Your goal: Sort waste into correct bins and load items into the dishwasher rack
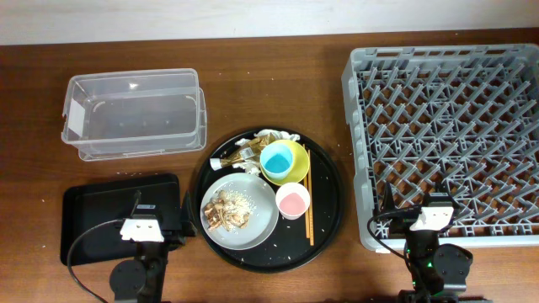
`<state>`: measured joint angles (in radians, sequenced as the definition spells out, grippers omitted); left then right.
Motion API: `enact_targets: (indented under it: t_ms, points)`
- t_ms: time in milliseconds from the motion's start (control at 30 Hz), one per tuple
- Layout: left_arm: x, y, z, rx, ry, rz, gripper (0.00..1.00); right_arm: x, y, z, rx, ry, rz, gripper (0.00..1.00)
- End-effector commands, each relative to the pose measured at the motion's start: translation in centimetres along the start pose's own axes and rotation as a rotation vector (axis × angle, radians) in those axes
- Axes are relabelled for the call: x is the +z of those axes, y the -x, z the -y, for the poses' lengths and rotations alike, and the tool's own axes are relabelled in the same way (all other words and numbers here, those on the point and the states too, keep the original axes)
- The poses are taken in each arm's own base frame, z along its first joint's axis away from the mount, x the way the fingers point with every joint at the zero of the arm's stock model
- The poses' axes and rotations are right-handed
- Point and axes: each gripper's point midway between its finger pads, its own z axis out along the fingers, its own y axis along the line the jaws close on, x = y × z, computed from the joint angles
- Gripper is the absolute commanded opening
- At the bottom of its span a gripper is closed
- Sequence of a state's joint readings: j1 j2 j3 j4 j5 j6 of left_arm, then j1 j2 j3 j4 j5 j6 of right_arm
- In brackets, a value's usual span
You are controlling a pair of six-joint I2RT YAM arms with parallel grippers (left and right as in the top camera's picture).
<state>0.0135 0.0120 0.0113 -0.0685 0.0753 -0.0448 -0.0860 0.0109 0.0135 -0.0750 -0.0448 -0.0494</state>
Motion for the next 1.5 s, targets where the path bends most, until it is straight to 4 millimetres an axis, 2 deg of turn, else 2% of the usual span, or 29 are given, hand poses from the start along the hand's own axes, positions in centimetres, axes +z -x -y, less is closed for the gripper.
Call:
enact_targets:
  t_ms: [0, 267, 333, 400, 467, 567, 600, 667, 767, 1000, 1167, 1300, 1467]
  points:
    - [0.0, -0.2, 0.0, 0.015, 0.001, -0.004, 1.00, 0.0, -0.3, -0.1, 0.001, 0.002, -0.003, 0.98]
    - [0.0, -0.2, 0.0, 0.015, 0.001, -0.004, 1.00, 0.0, -0.3, -0.1, 0.002, 0.004, -0.003, 0.99]
    - [0.0, -0.2, 0.0, 0.015, 0.001, -0.004, 0.99, 0.0, -0.2, -0.8, 0.005, 0.043, 0.002, 0.98]
    - [0.0, -0.2, 0.0, 0.015, 0.001, -0.004, 1.00, -0.2, 0.2, -2.7, 0.004, 0.152, 0.018, 0.98]
    - [0.0, -0.2, 0.0, 0.015, 0.001, -0.004, 1.00, -0.8, 0.6, -5.3, 0.000, 0.311, 0.039, 0.98]
    - [0.0, -0.2, 0.0, 0.015, 0.001, -0.004, 1.00, -3.9, 0.9, -11.0, -0.005, 0.689, 0.057, 0.98]
    - [0.0, -0.2, 0.0, 0.015, 0.001, -0.004, 1.00, -5.0, 0.9, -12.2, -0.008, 0.783, 0.063, 0.98]
    - [0.0, -0.2, 0.0, 0.015, 0.001, -0.004, 1.00, -7.1, 2.0, -13.9, -0.040, 0.936, 0.123, 0.98]
    - [0.0, -0.2, 0.0, 0.015, 0.001, -0.004, 1.00, -9.5, 3.4, -15.1, -0.076, 1.079, 0.202, 0.99]
    - [0.0, -0.2, 0.0, 0.015, 0.001, -0.004, 1.00, -9.9, 8.3, -14.2, 0.130, 1.039, 0.277, 0.98]
    - [0.0, -0.2, 0.0, 0.015, 0.001, -0.004, 1.00, -9.5, 10.6, -13.0, 0.319, 0.981, 0.293, 0.98]
    - [0.0, -0.2, 0.0, 0.015, 0.001, -0.004, 1.00, -10.2, 12.8, -12.6, 0.326, 0.973, 0.337, 0.98]
    - [0.0, -0.2, 0.0, 0.015, 0.001, -0.004, 0.99, -11.4, 18.0, -10.8, 0.327, 0.870, 0.492, 0.98]
